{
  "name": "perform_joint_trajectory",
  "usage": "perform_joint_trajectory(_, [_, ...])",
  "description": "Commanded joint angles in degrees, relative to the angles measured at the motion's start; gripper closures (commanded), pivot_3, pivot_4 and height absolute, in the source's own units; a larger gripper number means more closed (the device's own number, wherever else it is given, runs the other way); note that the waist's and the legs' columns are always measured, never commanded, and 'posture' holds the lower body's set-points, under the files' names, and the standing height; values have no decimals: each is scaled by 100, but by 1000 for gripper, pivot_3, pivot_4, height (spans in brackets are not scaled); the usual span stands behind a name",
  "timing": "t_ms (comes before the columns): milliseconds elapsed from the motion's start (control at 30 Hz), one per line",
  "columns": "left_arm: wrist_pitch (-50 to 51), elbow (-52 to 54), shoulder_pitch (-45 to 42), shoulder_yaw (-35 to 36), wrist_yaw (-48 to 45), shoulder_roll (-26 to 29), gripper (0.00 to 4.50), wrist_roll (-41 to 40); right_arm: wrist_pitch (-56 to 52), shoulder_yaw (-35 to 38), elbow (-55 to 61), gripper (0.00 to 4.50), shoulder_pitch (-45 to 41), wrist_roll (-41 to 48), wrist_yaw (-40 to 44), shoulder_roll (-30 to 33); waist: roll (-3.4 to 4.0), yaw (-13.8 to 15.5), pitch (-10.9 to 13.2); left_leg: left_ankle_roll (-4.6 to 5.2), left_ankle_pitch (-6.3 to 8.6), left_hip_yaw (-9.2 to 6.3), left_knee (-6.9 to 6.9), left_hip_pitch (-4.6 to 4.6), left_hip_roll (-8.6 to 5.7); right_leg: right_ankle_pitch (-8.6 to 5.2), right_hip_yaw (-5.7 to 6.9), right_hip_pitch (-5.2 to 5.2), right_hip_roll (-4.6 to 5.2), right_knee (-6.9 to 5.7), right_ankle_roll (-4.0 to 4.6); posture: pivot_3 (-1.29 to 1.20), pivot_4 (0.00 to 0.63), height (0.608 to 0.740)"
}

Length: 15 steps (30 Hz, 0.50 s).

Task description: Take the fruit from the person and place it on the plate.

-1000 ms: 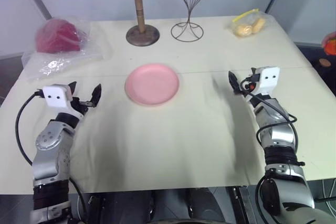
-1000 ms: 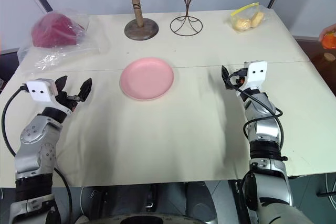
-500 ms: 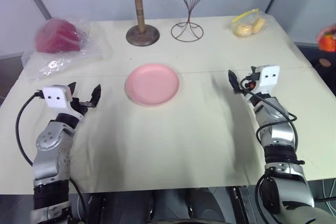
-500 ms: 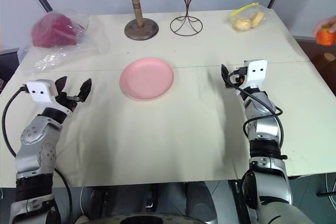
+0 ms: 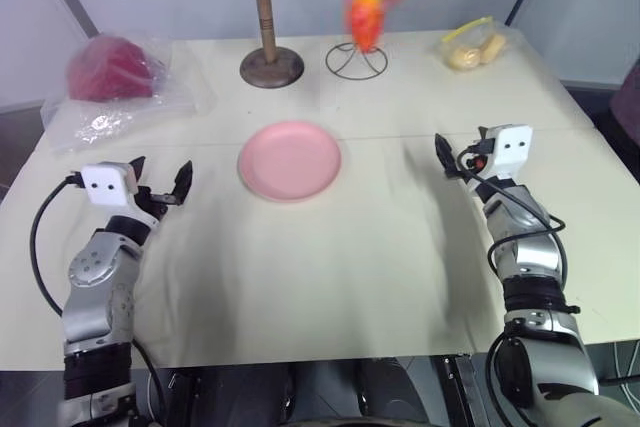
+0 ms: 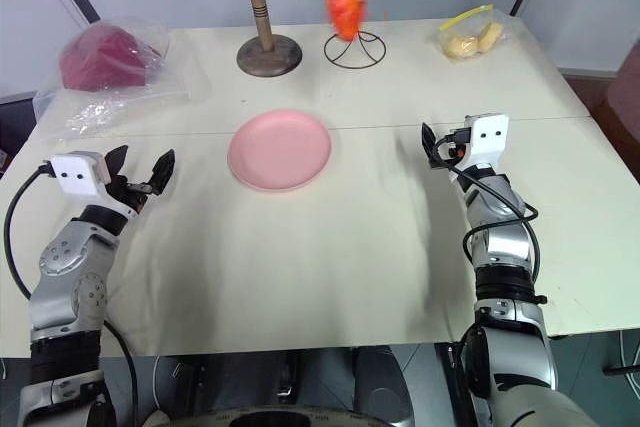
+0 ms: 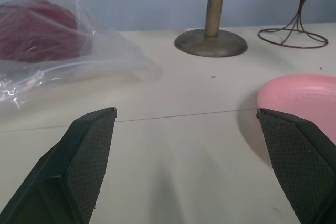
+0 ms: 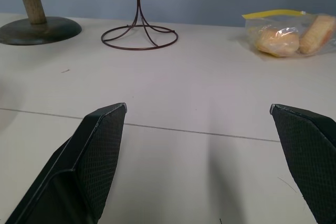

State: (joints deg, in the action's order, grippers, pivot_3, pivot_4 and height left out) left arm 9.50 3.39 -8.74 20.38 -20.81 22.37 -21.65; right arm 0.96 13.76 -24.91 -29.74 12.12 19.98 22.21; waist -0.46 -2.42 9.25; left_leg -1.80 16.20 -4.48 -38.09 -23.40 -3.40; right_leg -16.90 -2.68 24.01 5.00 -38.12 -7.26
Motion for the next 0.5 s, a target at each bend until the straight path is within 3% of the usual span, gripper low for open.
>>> perform_joint_trajectory(33, [-67,130,-77,27,0,92,0,31,109,43,139,28,-67,15,-16,33,0,0,0,0,0,0,0,0,0,0,0,0,0,0,0,0,150,740])
perform_joint_trajectory(300, [-25,174,-94,45,-17,140,0,15,89,3,186,28,-63,8,30,40,0,-3,0,0,0,0,0,0,0,0,0,0,0,0,0,0,150,740])
perform_joint_trajectory(400, [-12,172,-73,30,-31,148,0,26,-268,-456,1248,28,181,397,1410,494,0,6,0,0,0,0,0,0,0,0,0,0,0,0,0,0,150,740])
perform_joint_trajectory(500, [6,177,-57,33,-51,178,0,18,-1339,-648,2479,28,500,1235,2499,1086,0,2,0,2,1,-1,0,-1,0,0,0,0,0,1,0,0,150,740])
